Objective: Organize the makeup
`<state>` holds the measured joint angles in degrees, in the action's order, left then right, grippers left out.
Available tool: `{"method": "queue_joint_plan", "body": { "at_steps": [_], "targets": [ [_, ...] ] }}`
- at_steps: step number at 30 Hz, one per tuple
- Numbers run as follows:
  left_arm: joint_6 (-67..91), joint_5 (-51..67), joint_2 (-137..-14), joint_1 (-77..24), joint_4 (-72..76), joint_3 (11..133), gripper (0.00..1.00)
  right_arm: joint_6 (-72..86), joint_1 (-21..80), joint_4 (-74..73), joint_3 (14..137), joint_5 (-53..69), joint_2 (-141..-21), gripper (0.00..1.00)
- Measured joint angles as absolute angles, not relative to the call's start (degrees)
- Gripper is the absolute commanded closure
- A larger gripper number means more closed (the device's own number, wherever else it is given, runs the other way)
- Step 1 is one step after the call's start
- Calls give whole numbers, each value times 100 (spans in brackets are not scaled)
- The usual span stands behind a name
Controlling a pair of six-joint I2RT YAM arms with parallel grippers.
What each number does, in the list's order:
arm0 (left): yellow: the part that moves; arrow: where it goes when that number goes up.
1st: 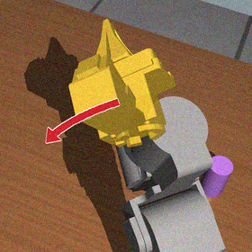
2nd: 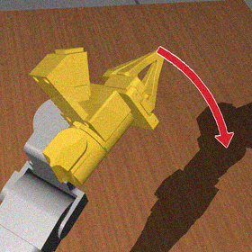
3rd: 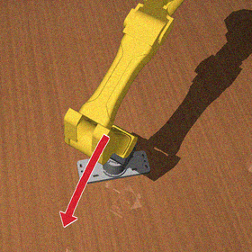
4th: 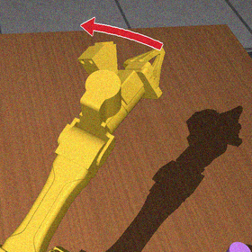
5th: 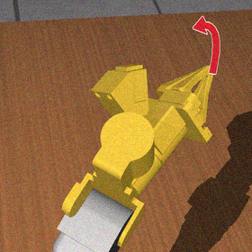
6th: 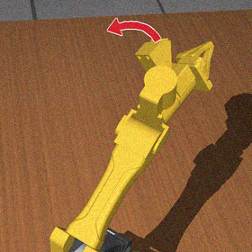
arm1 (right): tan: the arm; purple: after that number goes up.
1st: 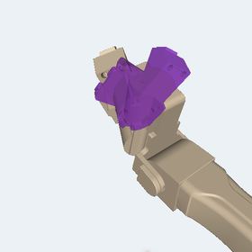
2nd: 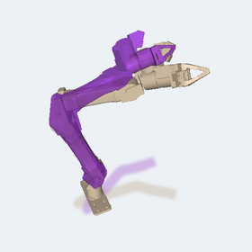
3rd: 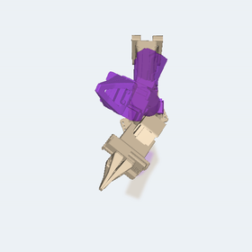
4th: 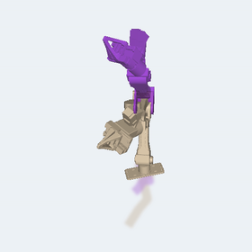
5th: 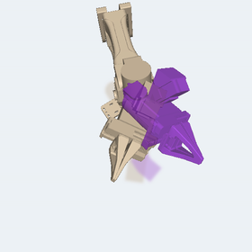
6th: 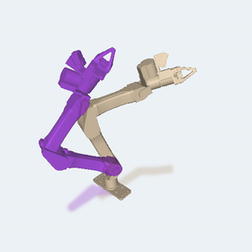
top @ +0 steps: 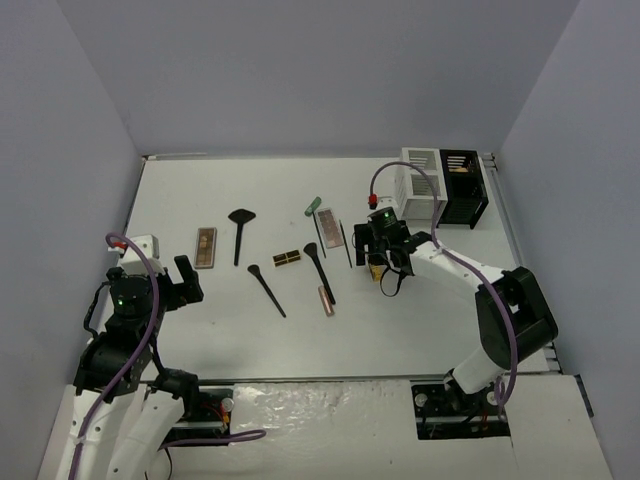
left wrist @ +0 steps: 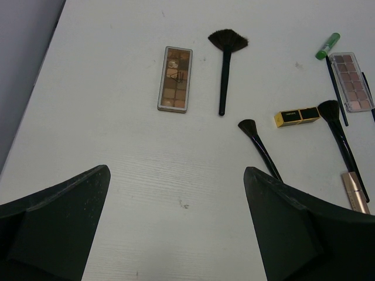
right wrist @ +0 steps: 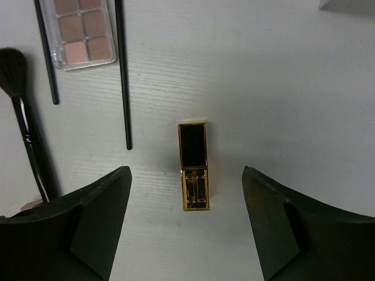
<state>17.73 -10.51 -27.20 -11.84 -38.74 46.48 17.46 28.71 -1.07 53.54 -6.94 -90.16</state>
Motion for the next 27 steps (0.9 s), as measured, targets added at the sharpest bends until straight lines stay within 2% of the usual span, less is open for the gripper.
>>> {"method": "queue_joint_plan", "body": {
  "at_steps": [4, 9, 11, 14, 17, 22, 27],
  "targets": [
    [1781, -1050, -2720, -1184, -3874, 4648, 3, 1798, 2871, -50, 5352, -768, -9333, 36],
    [1782, -1045, -2720, -1184, -3874, 4648, 3, 1807, 2890, -20, 5352, -864, -9769, 50],
    [1782, -1043, -2720, -1184, -3874, 4648, 3, 1820, 2893, -3, 5352, -877, -9877, 60],
    [1785, -1037, -2720, -1184, -3874, 4648, 3, 1821, 2893, 85, 5352, -886, -9919, 85],
    [1785, -1035, -2720, -1184, -3874, 4648, 3, 1813, 2893, 139, 5352, -926, -9917, 99],
    [1785, -1035, -2720, -1184, -3874, 4648, 3, 1780, 2891, 113, 5352, -1038, -9684, 100],
    [1787, -1035, -2720, -1184, -3876, 4648, 3, 1511, 2776, 128, 5412, -1387, -8744, 100]
  ]
}}
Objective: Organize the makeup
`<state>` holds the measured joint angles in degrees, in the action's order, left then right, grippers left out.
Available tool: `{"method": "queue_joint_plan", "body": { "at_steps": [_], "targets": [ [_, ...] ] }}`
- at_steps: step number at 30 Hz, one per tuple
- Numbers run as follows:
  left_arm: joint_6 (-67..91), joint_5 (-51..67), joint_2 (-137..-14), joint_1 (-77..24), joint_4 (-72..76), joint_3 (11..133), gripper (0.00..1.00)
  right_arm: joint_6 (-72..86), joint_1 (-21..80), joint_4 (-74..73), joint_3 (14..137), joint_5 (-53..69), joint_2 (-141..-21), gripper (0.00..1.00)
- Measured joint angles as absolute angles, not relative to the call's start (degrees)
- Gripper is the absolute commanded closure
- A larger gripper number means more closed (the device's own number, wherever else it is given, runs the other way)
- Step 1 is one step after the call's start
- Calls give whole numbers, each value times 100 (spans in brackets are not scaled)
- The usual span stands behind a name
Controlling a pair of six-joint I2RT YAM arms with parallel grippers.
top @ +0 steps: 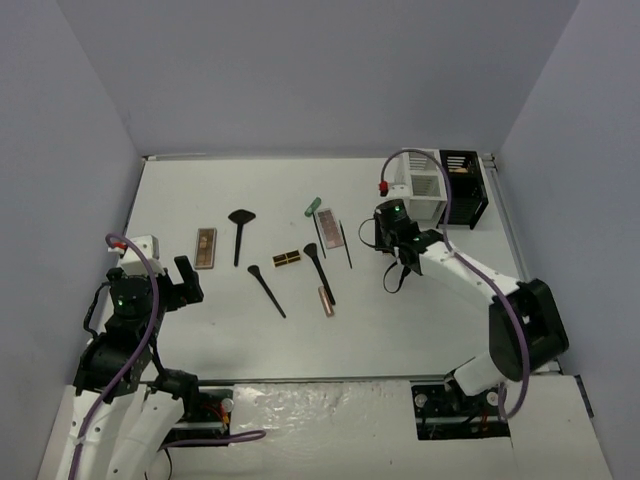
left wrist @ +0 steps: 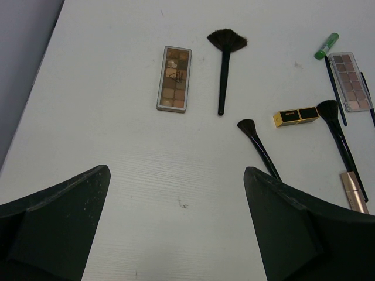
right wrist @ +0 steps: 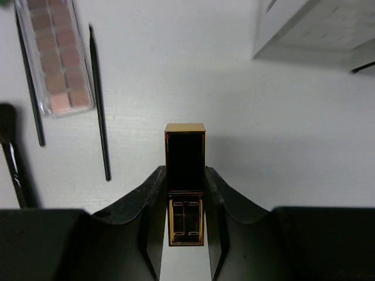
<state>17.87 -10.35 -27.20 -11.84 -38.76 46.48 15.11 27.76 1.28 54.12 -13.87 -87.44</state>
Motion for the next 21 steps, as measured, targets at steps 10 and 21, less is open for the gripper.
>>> {"method": "queue_joint_plan", "body": {
  "at_steps": [10, 21],
  "targets": [
    [1789, -1037, -2720, -1184, -3875, 4648, 3, 901, 925, 1737, 5595, -1686, -7681, 100],
    [1801, -1045, -2722, -1184, -3876, 4648, 3, 701, -332, 3055, 6342, -1095, -9073, 100]
  ]
}}
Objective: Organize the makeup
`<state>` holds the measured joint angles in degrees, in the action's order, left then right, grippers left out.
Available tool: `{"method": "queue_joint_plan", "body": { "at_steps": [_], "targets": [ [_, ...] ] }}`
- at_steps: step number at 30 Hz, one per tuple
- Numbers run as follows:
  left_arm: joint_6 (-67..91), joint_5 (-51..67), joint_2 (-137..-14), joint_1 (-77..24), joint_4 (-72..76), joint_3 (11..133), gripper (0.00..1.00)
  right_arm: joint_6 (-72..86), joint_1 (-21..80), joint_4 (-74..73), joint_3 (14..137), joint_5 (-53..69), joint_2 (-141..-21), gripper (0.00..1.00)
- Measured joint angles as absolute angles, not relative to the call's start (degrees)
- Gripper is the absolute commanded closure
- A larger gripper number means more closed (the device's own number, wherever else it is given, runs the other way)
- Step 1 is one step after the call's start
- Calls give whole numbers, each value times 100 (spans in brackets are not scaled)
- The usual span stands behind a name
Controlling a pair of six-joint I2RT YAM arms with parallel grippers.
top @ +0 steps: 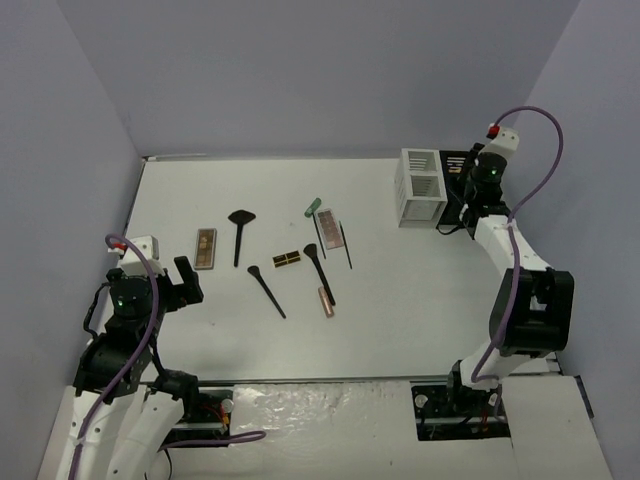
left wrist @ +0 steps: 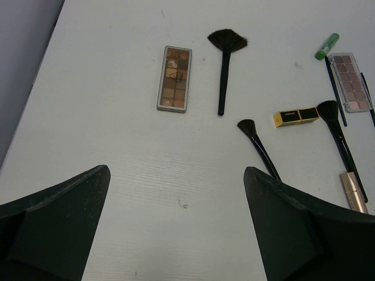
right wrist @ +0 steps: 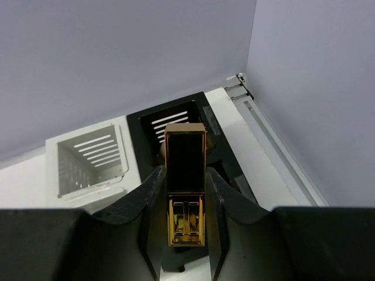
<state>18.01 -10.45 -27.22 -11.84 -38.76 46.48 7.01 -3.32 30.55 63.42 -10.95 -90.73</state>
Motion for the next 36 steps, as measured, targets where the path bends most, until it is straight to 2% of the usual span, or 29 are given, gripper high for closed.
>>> {"method": "queue_joint_plan", "body": {
  "at_steps": [7, 16, 19, 20, 22, 27, 30, 36],
  "targets": [
    [1806, -1046, -2759, -1184, -3876, 4648, 3, 786, -799, 3320, 6774, -628, -9837, 100],
    [1806, -1048, -2787, -1184, -3876, 4648, 3, 784, -860, 3448, 6864, -218, -10371, 95],
    [1806, -1048, -2802, -1184, -3876, 4648, 3, 784, -860, 3460, 6864, -146, -10507, 86],
    [1806, -1048, -2803, -1184, -3876, 4648, 3, 784, -860, 3461, 6864, -102, -10538, 78],
    [1806, -1048, -2803, -1184, -3876, 4648, 3, 780, -860, 3484, 6849, -46, -10574, 70],
    [1806, -1047, -2803, -1184, -3876, 4648, 3, 757, -860, 3620, 6747, 50, -10577, 53],
    [1806, -1048, -2803, -1184, -3876, 4648, 3, 765, -860, 3661, 6629, 83, -10548, 48],
    [1806, -1043, -2798, -1184, -3876, 4648, 3, 867, -854, 3515, 6394, 93, -10213, 47]
  ]
}}
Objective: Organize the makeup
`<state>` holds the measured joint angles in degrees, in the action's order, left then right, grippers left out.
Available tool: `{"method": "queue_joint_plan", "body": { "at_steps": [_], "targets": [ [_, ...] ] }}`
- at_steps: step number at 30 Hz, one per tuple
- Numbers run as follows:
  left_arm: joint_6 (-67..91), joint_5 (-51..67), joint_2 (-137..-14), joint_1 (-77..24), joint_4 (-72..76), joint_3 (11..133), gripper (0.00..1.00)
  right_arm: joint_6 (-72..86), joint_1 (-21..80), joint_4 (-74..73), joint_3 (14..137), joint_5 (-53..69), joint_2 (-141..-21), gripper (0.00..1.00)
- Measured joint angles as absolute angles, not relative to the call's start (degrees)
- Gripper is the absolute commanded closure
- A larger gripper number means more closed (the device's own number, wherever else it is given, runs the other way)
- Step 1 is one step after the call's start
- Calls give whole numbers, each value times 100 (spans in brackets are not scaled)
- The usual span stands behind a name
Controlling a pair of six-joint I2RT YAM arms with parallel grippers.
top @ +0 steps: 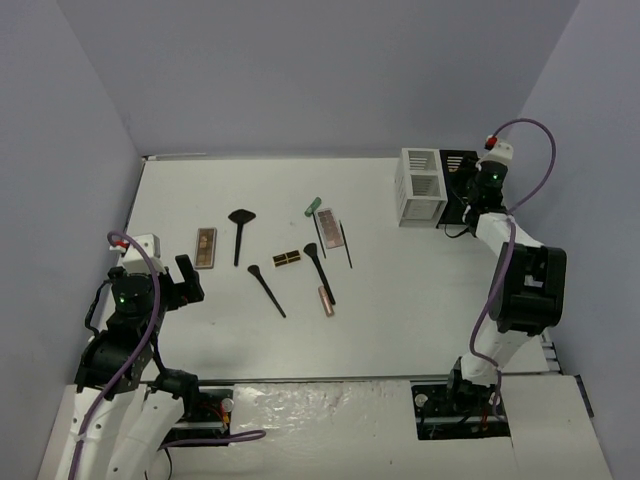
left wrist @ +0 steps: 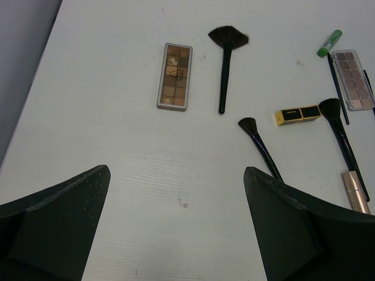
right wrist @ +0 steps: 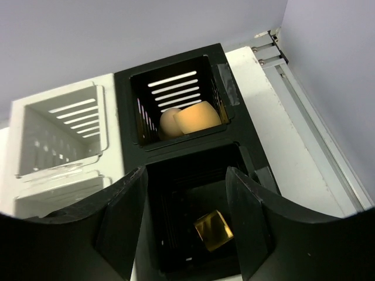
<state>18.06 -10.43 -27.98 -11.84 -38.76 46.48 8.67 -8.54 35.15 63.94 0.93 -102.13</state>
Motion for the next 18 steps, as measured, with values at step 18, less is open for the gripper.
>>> {"method": "queue_joint_plan", "body": {
  "at_steps": [18],
  "targets": [
    [1804, -850, -2886, -1184, -3872, 4648, 3, 432, 2014, 827, 6549, 990, -8158, 34]
  ]
}}
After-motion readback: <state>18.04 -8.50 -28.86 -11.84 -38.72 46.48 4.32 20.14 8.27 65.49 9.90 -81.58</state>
